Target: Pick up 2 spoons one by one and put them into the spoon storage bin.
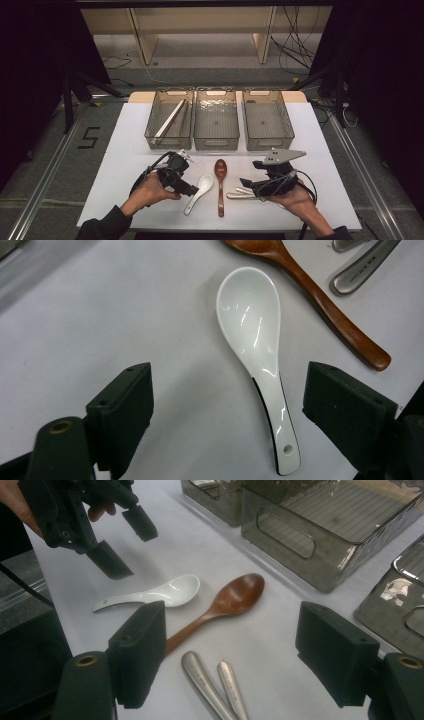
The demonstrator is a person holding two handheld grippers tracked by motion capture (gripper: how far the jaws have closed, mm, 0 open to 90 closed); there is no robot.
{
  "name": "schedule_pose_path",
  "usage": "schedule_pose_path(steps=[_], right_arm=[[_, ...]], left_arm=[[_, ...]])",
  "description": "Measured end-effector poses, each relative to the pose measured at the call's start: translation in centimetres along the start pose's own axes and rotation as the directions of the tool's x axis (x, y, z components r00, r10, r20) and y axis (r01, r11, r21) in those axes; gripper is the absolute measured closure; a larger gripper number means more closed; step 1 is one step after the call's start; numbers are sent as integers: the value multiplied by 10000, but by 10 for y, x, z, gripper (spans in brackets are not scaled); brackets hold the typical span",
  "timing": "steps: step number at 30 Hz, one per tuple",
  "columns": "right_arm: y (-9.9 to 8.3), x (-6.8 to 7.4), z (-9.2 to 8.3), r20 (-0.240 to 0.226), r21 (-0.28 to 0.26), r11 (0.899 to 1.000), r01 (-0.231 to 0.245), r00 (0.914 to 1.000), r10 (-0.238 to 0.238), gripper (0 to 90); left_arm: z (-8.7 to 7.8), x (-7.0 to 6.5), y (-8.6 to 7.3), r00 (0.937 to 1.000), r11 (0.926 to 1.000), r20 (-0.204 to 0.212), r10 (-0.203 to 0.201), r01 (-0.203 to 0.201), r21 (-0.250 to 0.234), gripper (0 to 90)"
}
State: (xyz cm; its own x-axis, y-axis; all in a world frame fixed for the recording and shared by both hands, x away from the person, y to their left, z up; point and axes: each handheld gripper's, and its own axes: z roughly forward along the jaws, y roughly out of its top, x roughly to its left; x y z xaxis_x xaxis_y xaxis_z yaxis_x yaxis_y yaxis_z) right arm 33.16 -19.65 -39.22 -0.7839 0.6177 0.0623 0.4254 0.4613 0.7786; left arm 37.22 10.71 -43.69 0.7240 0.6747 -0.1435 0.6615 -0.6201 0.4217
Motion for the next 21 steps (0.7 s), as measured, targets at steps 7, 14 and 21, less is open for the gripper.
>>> schedule_pose_path(steps=[7, 14, 21], right_arm=[[-1, -1, -1, 25, 7, 10000, -31, 10000, 31, 293], [1, 3, 0, 33, 36, 10000, 72, 10000, -73, 293], [1, 4, 2, 35, 82, 9999, 119, 9999, -119, 293]], left_arm=[[10, -6, -3, 9994, 9989, 299, 154, -167, 438, 252], [17, -12, -6, 9975, 9963, 610, 344, -390, 771, 353], [26, -18, -7, 9934, 9888, 771, 846, -932, 1162, 496]])
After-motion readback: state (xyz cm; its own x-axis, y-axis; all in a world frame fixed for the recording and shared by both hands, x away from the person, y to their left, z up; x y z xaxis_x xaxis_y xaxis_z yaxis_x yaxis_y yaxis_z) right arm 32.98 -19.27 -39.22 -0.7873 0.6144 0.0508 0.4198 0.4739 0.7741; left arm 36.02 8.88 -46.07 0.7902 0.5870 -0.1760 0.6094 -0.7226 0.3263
